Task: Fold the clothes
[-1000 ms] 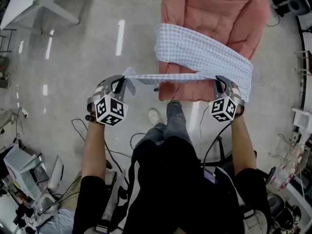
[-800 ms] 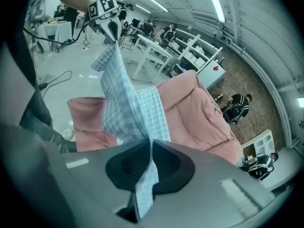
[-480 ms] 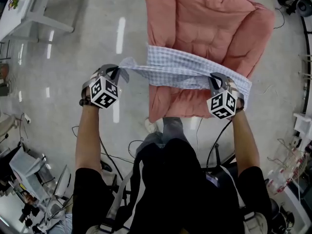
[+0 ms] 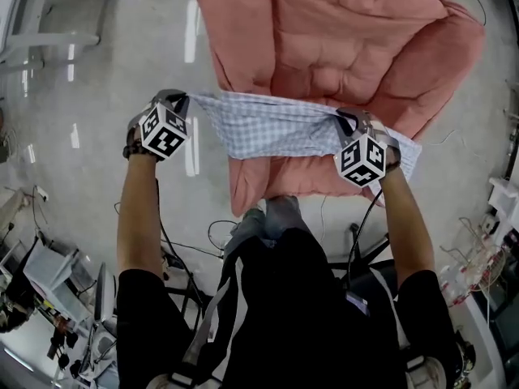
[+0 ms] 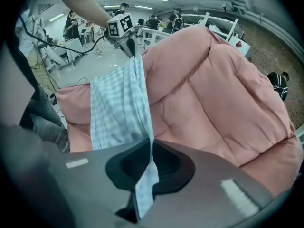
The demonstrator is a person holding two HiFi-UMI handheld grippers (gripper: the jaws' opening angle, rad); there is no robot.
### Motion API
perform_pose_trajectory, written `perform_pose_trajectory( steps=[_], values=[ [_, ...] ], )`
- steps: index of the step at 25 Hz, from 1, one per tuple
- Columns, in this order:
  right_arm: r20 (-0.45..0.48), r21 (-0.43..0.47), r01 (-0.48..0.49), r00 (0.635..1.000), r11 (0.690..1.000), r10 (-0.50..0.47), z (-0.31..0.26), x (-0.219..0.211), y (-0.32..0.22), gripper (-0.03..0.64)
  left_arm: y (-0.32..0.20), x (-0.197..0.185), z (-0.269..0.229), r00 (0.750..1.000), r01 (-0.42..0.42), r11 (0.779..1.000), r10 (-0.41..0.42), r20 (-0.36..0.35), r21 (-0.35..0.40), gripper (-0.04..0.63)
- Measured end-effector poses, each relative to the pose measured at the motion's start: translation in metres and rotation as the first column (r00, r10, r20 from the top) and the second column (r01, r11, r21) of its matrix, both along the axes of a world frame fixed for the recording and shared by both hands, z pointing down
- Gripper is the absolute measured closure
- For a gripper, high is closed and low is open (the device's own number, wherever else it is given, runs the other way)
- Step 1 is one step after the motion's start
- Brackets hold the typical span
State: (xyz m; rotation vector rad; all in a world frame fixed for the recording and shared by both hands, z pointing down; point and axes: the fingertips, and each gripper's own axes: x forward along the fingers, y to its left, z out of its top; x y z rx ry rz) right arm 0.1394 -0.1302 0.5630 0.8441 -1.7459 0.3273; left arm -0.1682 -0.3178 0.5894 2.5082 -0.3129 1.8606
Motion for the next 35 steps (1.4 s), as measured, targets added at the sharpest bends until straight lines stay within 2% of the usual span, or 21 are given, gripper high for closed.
perform_pose_trajectory(
  steps=[5, 9, 13, 16, 19, 24, 29, 35],
  values=[
    [0.054, -0.008, 0.009, 0.998, 1.000, -0.009, -0.002, -0.003, -0.004, 0.600, -0.027, 0.012, 0.010, 0.999, 0.034, 0.999, -0.034, 0.003, 0.029, 0.583],
    [0.127, -0.040, 0.004, 0.992, 0.999, 0.001, -0.004, -0.008, 0.004, 0.597, -0.037, 0.017, 0.019, 0.997, 0.079, 0.997, -0.079, 0.025, 0.003, 0.583],
    [0.145, -0.070, 0.000, 0.989, 0.998, 0.010, 0.002, -0.010, 0.012, 0.512, -0.026, 0.022, 0.036, 0.997, 0.049, 0.999, -0.049, 0.058, -0.009, 0.576],
    [0.147, -0.072, -0.012, 0.989, 0.997, 0.022, 0.004, -0.010, 0.016, 0.466, -0.018, 0.024, 0.045, 0.996, 0.064, 0.998, -0.063, 0.056, -0.007, 0.540],
    [0.105, -0.046, -0.029, 0.994, 0.998, 0.034, 0.004, -0.007, 0.020, 0.424, -0.011, 0.019, 0.042, 0.996, 0.078, 0.997, -0.078, 0.031, 0.005, 0.502],
    [0.044, -0.002, -0.102, 0.994, 0.995, 0.102, -0.014, 0.001, 0.036, 0.402, 0.008, 0.007, 0.018, 0.995, 0.100, 0.995, -0.099, -0.030, 0.021, 0.495],
    [0.005, 0.022, -0.190, 0.982, 0.982, 0.190, -0.035, 0.007, 0.067, 0.399, 0.043, 0.011, -0.012, 0.994, 0.043, 0.999, -0.039, -0.105, 0.032, 0.497],
    [-0.010, 0.043, -0.292, 0.956, 0.955, 0.293, -0.058, -0.014, 0.121, 0.400, 0.097, 0.012, -0.044, 0.985, -0.031, 0.999, 0.033, -0.167, 0.016, 0.498]
  ],
)
